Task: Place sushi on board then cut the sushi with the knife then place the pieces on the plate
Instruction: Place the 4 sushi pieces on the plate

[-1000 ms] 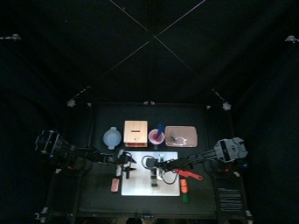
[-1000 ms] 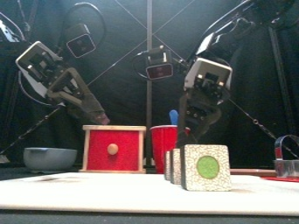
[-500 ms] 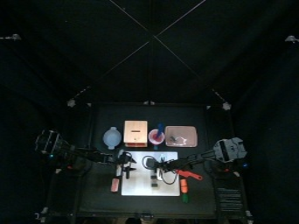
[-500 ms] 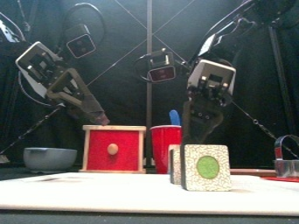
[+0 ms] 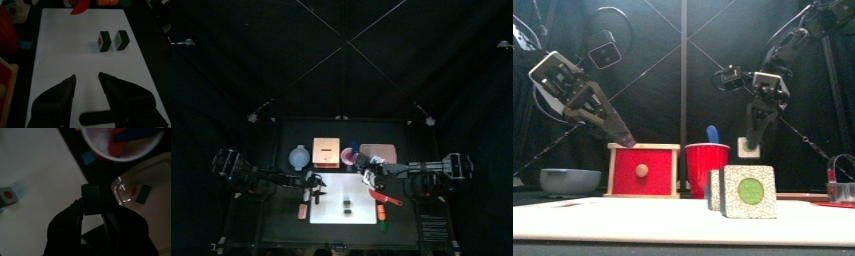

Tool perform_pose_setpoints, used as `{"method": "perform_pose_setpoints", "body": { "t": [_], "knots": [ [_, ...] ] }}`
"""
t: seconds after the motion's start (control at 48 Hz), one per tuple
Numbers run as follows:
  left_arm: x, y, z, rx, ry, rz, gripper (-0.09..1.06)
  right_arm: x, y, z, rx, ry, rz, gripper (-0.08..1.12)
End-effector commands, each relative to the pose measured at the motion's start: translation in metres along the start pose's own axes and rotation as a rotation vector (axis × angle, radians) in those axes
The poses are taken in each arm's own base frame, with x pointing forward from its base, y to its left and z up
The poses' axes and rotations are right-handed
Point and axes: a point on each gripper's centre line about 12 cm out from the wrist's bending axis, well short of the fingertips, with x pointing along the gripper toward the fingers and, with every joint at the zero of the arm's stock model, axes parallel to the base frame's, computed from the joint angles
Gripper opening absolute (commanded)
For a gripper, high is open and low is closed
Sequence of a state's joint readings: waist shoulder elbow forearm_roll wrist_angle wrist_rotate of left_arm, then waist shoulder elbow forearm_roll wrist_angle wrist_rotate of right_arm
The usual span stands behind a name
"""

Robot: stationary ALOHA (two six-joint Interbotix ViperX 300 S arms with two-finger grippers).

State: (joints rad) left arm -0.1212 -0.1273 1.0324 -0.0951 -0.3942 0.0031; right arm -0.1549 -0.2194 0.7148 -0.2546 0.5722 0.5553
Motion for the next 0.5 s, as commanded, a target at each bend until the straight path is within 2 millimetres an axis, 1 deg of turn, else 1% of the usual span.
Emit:
{"method": "perform_pose_setpoints", "body": {
  "t": [0.021,0.312,0.396,0.5],
  "knots": [
    [0.001,-0.001,0.006,0.000,-0.023,-0.002,0.80,-0.011,-0.028,0.003,0.061,-0.040,-0.039,0.56],
    [0.001,-0.001,0.005,0.000,-0.021,-0.002,0.80,-0.001,-0.092,-0.014,0.226,-0.027,-0.143,0.56],
    [0.001,-0.001,0.005,0.000,-0.021,-0.002,0.80,0.003,-0.105,-0.020,0.270,-0.028,-0.158,0.56],
    [0.001,-0.001,0.005,0.000,-0.021,-0.002,0.80,0.011,-0.116,-0.027,0.311,-0.033,-0.161,0.57]
  ]
}}
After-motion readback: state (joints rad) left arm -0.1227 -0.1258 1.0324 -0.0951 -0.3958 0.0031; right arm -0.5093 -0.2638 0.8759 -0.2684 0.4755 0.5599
